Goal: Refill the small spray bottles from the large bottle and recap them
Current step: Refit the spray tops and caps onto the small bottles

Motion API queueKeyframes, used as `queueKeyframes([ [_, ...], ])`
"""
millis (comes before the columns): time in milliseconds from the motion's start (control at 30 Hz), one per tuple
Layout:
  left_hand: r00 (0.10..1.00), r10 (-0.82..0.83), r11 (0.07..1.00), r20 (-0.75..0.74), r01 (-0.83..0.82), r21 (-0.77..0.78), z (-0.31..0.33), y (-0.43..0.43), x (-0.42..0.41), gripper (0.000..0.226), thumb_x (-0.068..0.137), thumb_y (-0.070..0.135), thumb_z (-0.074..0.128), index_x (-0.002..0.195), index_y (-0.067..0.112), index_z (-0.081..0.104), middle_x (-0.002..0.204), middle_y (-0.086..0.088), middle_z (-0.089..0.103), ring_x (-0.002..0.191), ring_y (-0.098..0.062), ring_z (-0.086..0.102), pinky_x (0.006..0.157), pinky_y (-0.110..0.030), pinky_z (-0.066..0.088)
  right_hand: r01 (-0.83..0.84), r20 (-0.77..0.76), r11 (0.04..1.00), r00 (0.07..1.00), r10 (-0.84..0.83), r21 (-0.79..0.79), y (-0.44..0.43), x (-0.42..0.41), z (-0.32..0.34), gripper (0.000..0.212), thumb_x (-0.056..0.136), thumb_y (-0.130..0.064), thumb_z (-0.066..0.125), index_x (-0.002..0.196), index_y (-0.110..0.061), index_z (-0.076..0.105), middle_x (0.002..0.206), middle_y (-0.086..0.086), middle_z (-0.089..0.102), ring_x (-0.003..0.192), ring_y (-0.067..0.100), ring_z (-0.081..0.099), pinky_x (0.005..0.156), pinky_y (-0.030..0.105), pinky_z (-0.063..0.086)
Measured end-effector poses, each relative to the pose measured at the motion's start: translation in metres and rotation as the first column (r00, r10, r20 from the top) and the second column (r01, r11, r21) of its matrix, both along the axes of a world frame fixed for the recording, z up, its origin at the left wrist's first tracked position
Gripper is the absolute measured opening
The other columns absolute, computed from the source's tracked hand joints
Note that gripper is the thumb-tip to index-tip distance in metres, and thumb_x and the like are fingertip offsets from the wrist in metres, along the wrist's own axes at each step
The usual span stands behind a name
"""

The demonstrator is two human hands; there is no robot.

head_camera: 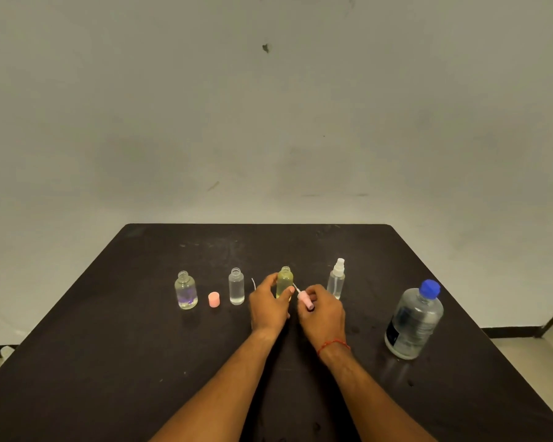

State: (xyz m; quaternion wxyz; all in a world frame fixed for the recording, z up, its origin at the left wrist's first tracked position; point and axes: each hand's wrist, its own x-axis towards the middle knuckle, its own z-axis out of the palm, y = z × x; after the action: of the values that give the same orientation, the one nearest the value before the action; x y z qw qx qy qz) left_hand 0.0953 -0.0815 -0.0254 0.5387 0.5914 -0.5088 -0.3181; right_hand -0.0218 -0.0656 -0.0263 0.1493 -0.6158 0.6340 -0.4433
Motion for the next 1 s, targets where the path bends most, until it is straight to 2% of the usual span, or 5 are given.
queueKeyframes([
  [200, 0.999, -0.008, 1.000, 0.034, 0.009, -0.011, 0.008, 0.007, 0.004, 0.025, 0.089, 0.020, 0.076, 0.113, 0.023, 0.069, 0.089, 0.015, 0.067, 0.073, -0.013, 0.069, 0.047, -0.017, 0.052, 0.045, 0.214, 0.967, 0.977, 0.010, -0.251, 0.009, -0.017, 0.035, 0.025, 0.077, -0.001, 0.073, 0.090, -0.022, 0.069, 0.089, -0.005, 0.063, 0.079, 0.007, 0.065, 0.070, 0.022, 0.058],
  [333, 0.997, -0.010, 1.000, 0.082, 0.012, -0.021, 0.013, 0.013, 0.005, 0.032, 0.089, 0.024, 0.076, 0.120, 0.025, 0.068, 0.091, 0.023, 0.063, 0.083, -0.007, 0.068, 0.061, -0.013, 0.054, 0.025, 0.279, 0.956, 0.958, 0.060, -0.291, 0.013, -0.028, 0.071, 0.025, 0.081, -0.005, 0.075, 0.100, -0.019, 0.071, 0.096, -0.004, 0.066, 0.088, 0.000, 0.065, 0.073, 0.009, 0.052],
  [667, 0.995, -0.014, 0.995, 0.100, 0.024, -0.094, 0.023, 0.026, 0.001, 0.041, 0.088, 0.030, 0.077, 0.128, 0.027, 0.066, 0.114, 0.011, 0.069, 0.090, -0.023, 0.071, 0.059, -0.028, 0.062, -0.101, 0.019, 0.923, 0.993, 0.116, -0.370, 0.026, -0.042, 0.113, 0.014, 0.086, -0.012, 0.069, 0.100, -0.013, 0.072, 0.093, -0.004, 0.068, 0.082, 0.003, 0.064, 0.072, 0.005, 0.049],
  [800, 0.992, -0.013, 0.994, 0.128, 0.027, -0.109, 0.022, 0.032, -0.003, 0.045, 0.086, 0.034, 0.079, 0.128, 0.032, 0.065, 0.116, 0.014, 0.068, 0.090, -0.022, 0.071, 0.075, -0.045, 0.063, -0.176, -0.107, 0.931, 0.983, 0.149, -0.320, 0.029, -0.044, 0.116, 0.016, 0.083, -0.014, 0.071, 0.099, -0.015, 0.072, 0.093, -0.003, 0.068, 0.083, 0.008, 0.064, 0.075, 0.015, 0.054],
  [1000, 0.991, -0.050, 0.983, 0.122, 0.070, -0.172, 0.024, 0.046, -0.012, 0.044, 0.086, 0.031, 0.079, 0.127, 0.025, 0.067, 0.116, 0.013, 0.069, 0.100, -0.007, 0.068, 0.088, -0.031, 0.060, -0.316, -0.218, 0.940, 0.934, 0.284, -0.127, 0.033, -0.041, 0.128, 0.024, 0.083, -0.009, 0.071, 0.104, -0.019, 0.070, 0.099, -0.007, 0.066, 0.086, 0.002, 0.059, 0.074, 0.003, 0.042],
])
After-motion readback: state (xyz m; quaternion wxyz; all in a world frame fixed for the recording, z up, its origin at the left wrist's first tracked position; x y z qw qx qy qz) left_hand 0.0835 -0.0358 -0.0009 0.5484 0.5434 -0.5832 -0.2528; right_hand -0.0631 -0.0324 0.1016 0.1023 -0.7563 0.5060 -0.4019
